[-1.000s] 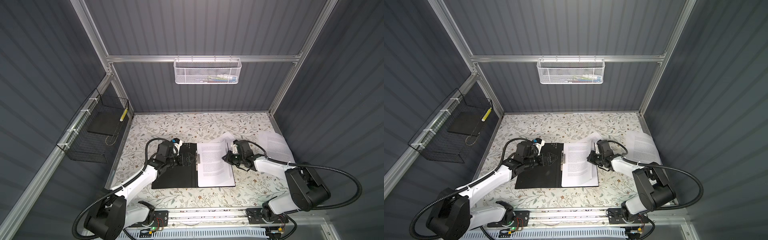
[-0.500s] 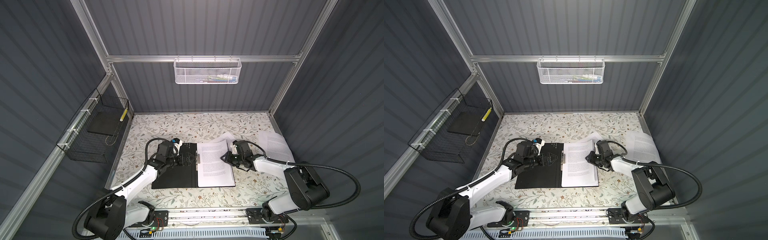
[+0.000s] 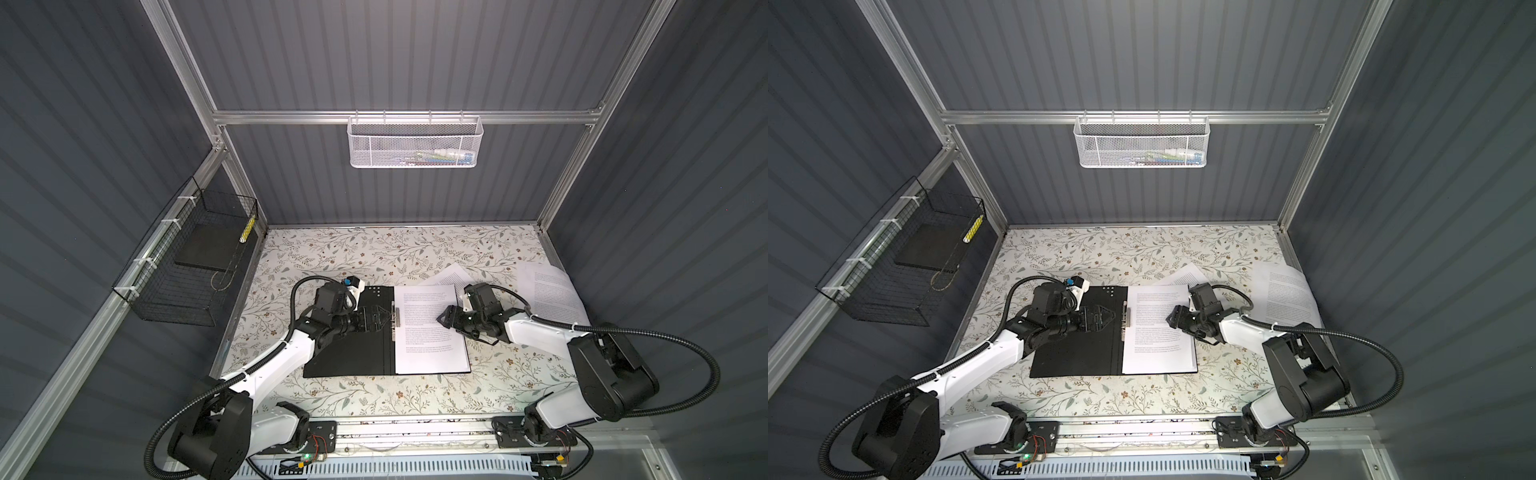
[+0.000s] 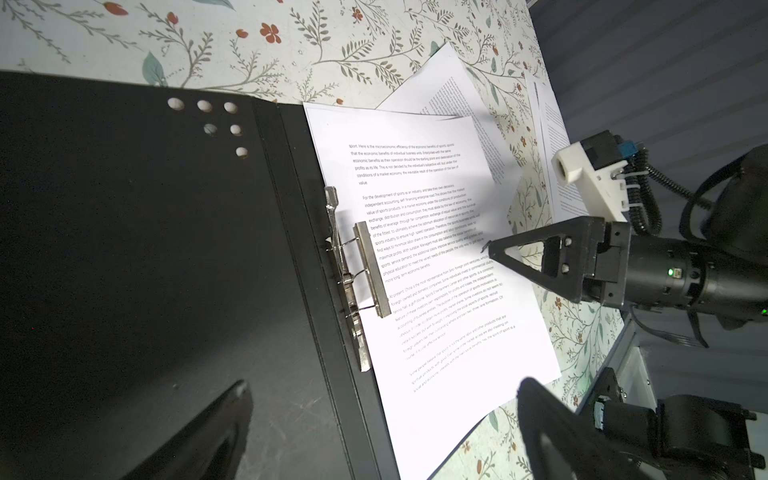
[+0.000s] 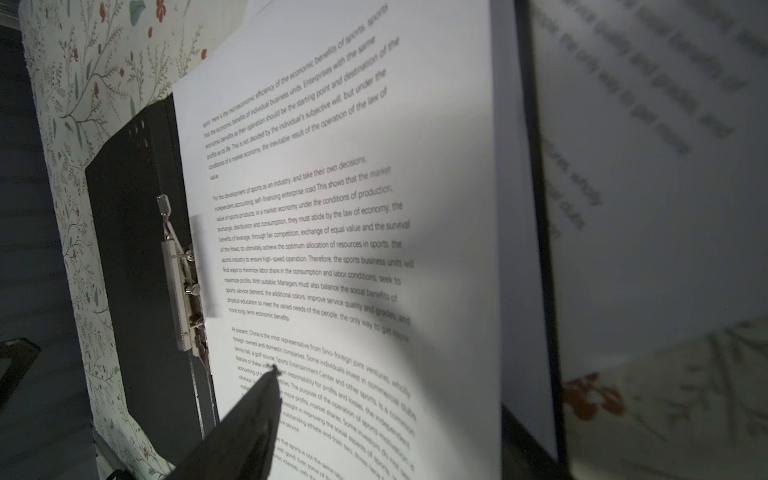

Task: Put the files into the folder

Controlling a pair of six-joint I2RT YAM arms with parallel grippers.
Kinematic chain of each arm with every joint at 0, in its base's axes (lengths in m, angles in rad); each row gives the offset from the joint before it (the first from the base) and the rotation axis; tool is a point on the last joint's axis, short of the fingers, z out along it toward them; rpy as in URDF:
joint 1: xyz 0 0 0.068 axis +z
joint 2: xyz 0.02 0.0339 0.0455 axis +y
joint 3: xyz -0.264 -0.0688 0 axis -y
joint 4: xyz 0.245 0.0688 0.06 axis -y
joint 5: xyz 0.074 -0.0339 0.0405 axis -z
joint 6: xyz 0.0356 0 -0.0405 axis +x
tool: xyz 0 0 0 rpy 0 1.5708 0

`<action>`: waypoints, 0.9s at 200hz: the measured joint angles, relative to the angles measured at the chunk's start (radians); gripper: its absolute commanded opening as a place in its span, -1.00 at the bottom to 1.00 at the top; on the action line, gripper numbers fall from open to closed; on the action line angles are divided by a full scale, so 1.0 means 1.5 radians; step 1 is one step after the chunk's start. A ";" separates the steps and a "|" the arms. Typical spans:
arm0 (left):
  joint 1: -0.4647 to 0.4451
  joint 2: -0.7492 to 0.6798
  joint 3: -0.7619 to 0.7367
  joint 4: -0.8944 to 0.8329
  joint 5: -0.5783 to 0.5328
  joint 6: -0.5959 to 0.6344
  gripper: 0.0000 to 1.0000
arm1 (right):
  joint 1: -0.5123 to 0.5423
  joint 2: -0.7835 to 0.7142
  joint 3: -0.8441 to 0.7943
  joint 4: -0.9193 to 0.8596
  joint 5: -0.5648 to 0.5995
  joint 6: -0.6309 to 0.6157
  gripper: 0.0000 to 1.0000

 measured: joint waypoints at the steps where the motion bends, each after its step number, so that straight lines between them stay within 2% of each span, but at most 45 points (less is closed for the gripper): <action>1: 0.000 0.000 0.000 0.000 0.000 0.000 0.99 | 0.000 0.000 0.001 -0.002 0.001 -0.001 0.48; 60: 0.000 0.000 0.000 0.000 0.002 0.000 0.99 | 0.005 -0.002 0.045 -0.092 0.073 -0.023 0.69; 104: 0.000 -0.003 0.001 -0.002 0.004 -0.002 0.99 | -0.012 -0.043 0.090 -0.157 0.137 -0.077 0.92; 123: 0.000 -0.004 0.007 -0.008 0.005 -0.002 0.99 | -0.046 -0.057 0.113 -0.160 0.147 -0.101 0.98; 180: -0.002 0.025 0.046 -0.014 0.018 -0.010 0.99 | -0.206 -0.040 0.114 -0.135 0.129 -0.125 0.94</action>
